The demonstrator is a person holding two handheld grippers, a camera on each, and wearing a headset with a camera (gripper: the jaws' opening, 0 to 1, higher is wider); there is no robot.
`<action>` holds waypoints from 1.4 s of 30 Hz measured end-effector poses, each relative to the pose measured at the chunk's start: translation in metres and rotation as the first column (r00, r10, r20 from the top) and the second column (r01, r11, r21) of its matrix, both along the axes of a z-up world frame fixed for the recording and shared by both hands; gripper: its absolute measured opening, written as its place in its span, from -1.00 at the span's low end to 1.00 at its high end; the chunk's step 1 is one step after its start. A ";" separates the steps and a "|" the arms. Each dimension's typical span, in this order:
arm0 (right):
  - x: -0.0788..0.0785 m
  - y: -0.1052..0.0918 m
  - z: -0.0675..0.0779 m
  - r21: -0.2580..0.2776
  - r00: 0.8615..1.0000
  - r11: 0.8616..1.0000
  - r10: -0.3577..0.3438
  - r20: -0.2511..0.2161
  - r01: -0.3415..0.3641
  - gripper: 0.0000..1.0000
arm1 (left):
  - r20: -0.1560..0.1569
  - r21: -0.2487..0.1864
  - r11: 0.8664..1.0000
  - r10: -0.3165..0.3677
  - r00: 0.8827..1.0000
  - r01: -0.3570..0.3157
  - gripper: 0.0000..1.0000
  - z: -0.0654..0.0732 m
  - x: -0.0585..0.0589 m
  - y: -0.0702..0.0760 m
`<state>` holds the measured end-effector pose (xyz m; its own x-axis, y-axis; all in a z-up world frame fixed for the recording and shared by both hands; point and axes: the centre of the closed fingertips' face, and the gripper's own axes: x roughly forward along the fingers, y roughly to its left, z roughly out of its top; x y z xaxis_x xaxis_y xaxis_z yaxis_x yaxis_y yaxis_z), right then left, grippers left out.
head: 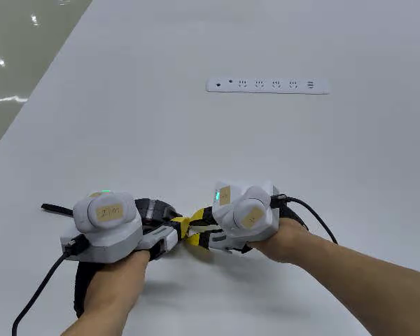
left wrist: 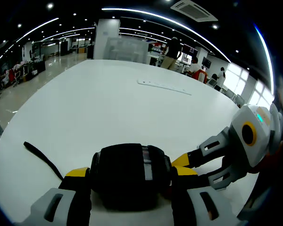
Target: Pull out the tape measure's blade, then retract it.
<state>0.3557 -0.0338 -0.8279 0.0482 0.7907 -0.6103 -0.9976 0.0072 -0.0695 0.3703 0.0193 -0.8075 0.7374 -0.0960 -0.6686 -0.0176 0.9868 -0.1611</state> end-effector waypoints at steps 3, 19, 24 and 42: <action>0.000 -0.003 0.000 -0.004 1.000 1.000 -0.007 -0.003 0.007 -0.71 | -0.001 0.004 1.000 -0.008 1.000 0.008 0.34 0.000 0.000 0.000; 0.000 -0.023 0.004 0.001 0.998 0.998 -0.060 -0.010 0.060 -0.57 | -0.005 0.079 0.990 -0.113 0.994 0.113 0.37 0.001 -0.006 -0.001; 0.003 -0.035 0.009 0.013 0.996 0.996 -0.090 -0.011 0.090 -0.53 | -0.007 0.111 0.979 -0.170 0.985 0.169 0.38 0.003 -0.009 -0.003; 0.005 -0.092 0.015 0.019 0.975 0.975 -0.220 -0.005 0.221 -0.37 | -0.016 0.115 0.946 -0.304 0.952 0.304 0.41 0.006 -0.018 -0.007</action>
